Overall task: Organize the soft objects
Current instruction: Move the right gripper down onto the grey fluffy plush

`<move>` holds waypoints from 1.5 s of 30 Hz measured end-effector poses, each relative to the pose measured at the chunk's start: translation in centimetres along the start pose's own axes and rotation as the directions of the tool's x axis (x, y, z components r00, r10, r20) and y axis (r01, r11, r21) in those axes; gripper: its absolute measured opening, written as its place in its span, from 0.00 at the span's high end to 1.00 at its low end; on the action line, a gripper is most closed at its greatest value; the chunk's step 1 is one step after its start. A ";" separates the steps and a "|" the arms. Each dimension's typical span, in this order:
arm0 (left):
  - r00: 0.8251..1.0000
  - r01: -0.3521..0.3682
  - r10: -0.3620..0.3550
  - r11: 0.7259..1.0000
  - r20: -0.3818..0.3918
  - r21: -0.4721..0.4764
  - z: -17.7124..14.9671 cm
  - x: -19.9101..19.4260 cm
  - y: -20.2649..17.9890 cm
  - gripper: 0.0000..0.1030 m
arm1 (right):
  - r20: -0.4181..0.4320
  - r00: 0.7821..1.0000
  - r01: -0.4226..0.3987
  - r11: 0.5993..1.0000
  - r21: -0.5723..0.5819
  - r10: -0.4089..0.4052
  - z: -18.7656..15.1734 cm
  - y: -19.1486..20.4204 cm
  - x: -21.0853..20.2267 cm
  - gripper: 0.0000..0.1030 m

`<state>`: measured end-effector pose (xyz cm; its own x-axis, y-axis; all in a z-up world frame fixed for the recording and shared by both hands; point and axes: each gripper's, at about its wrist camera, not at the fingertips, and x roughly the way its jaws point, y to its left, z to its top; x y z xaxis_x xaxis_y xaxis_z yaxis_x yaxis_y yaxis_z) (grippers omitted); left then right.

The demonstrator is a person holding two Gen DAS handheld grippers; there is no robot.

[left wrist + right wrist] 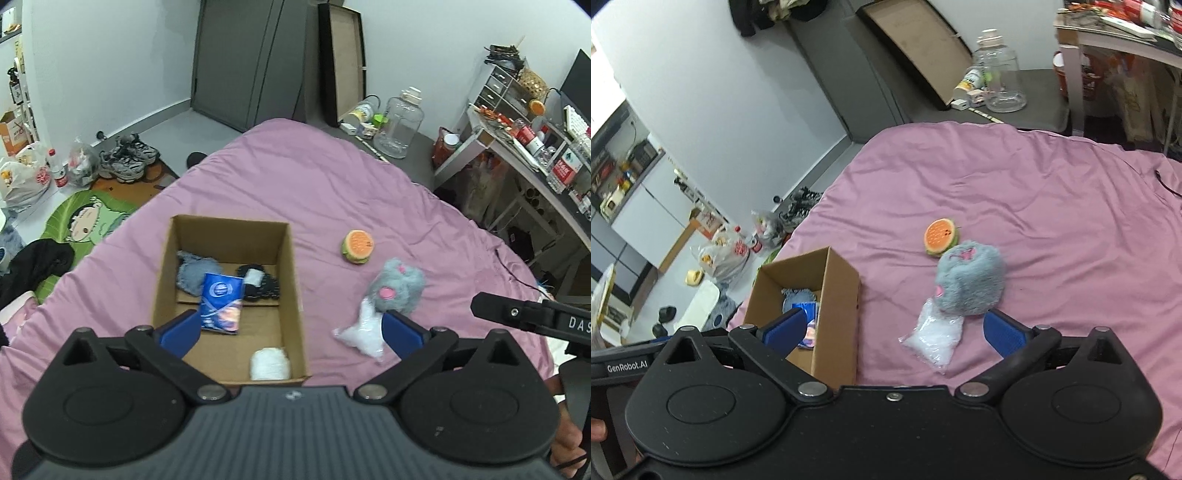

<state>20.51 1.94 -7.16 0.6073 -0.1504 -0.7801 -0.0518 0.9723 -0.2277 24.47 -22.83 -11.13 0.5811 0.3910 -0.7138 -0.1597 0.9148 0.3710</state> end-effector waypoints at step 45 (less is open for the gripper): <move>0.995 -0.030 0.040 0.993 -0.087 0.112 1.9 13.6 -13.0 0.00 | 0.017 0.998 0.054 0.925 0.375 -0.065 0.7 -13.3 4.7 0.00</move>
<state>30.96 -12.36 -13.68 0.5337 -0.1262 -0.8362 0.0192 0.9904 -0.1372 29.86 -33.21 -18.98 0.6040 0.3284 -0.7262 0.1833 0.8295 0.5276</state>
